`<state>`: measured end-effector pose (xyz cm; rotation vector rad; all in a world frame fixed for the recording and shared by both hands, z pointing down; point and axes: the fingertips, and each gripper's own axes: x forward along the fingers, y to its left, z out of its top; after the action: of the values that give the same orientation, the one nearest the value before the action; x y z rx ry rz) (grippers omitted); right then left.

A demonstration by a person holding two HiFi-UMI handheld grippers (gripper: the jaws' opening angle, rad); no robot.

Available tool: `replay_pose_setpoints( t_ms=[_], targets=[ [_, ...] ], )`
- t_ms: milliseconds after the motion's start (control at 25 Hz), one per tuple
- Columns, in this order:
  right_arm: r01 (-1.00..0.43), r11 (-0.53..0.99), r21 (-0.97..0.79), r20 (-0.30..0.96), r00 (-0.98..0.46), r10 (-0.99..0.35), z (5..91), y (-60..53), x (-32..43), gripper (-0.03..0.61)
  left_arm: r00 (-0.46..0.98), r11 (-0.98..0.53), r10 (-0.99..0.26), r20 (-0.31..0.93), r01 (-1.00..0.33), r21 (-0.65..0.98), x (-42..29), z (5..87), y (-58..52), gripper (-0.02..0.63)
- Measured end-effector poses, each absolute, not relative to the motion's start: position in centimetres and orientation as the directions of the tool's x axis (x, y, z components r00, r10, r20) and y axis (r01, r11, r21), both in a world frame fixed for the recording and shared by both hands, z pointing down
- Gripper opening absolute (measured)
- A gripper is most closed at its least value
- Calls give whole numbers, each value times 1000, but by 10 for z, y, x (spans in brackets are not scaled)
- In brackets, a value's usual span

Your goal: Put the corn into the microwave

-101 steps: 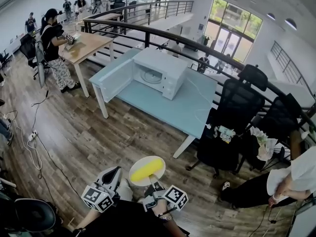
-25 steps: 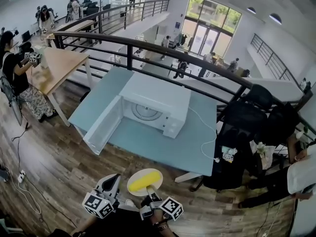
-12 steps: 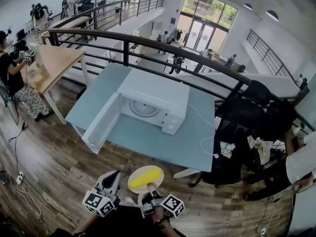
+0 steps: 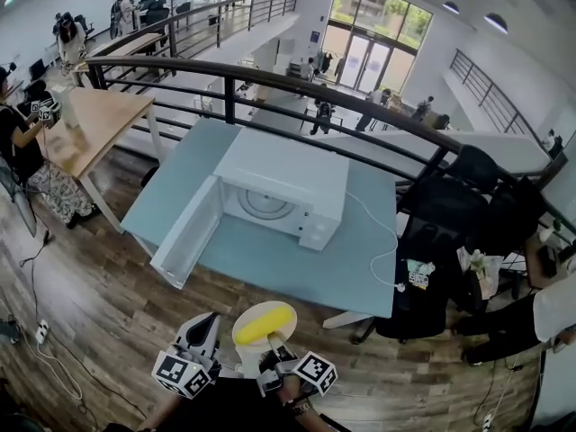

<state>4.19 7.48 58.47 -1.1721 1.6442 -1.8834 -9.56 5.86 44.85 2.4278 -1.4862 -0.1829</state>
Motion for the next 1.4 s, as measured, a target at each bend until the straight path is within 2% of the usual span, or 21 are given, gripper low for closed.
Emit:
replay_pose_setpoints(
  t_ms=[320, 1400],
  targets=[
    [-216, -260, -941, 338, -600, -726, 593, 51, 19, 31, 449, -410, -892, 60, -858, 310, -112, 453, 31, 3],
    [-157, -320, -934, 355, -504, -788, 600, -108, 2, 31, 500, -457, -862, 80, -836, 303, -125, 444, -111, 3]
  ],
)
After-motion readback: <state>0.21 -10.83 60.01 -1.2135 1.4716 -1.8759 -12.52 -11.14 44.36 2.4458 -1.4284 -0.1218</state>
